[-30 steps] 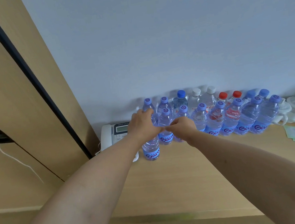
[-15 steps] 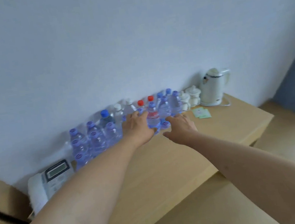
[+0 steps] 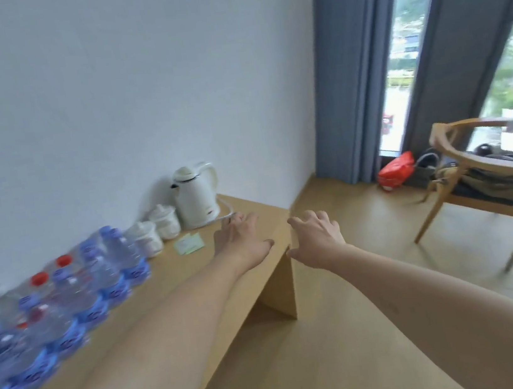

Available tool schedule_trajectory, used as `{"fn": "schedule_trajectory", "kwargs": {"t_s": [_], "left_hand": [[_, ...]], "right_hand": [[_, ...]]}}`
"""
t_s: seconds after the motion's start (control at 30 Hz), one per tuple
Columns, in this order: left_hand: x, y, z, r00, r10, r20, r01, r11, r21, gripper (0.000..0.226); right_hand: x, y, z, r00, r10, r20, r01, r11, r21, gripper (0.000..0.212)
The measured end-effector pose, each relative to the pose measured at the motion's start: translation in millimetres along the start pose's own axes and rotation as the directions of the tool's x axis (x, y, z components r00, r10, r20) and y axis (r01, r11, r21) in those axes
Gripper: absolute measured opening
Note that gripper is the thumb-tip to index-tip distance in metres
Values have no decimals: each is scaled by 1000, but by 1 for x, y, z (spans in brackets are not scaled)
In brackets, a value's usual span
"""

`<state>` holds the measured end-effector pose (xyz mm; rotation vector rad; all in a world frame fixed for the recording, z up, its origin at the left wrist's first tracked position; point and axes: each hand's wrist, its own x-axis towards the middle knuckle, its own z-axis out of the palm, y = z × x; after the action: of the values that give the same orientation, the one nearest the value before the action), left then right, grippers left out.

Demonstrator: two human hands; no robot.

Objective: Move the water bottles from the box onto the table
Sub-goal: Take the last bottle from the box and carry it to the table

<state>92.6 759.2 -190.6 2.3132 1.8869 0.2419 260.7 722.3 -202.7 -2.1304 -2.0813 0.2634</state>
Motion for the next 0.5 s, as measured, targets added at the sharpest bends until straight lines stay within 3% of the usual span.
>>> {"fn": "schedule_trajectory", "kwargs": {"t_s": [0.27,0.5], "left_hand": [[40,226,63,949,290,128,-288,957,-34,70],[56,395,122,831,491,261,-500,865,-33,64]], "right_hand": [[-38,210,-41,956,293,-12,-293,956,24,65],[-100,363,-51,788,615,-7,-610,783,125,70]]}}
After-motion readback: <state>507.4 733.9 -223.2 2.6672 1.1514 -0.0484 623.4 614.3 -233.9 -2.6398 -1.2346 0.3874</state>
